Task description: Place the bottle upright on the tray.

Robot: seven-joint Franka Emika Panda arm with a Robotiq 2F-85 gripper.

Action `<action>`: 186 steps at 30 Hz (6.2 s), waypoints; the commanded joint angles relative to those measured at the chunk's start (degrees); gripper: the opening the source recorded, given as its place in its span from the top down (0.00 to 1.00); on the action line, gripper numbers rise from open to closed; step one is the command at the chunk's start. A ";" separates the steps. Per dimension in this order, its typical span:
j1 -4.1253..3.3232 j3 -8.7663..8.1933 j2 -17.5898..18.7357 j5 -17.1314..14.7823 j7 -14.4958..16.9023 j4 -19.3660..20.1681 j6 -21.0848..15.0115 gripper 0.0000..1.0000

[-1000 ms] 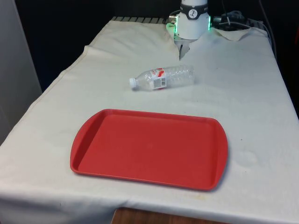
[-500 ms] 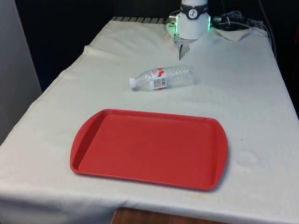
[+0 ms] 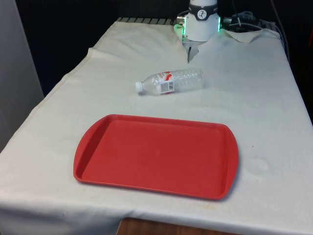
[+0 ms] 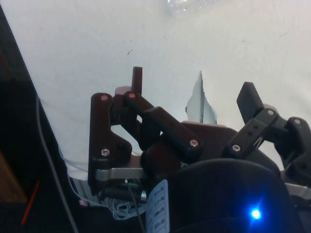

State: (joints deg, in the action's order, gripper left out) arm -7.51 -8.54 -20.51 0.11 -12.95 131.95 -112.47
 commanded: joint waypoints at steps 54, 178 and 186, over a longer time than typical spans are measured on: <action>0.11 0.00 0.00 0.00 -20.74 -0.06 0.00 0.00; 0.46 3.38 0.74 12.15 -58.27 7.05 -10.94 0.00; 0.40 3.44 1.26 13.29 -59.36 8.31 -12.61 0.00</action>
State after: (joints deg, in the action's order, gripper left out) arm -7.28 -5.27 -19.48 12.89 -71.45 139.97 -124.16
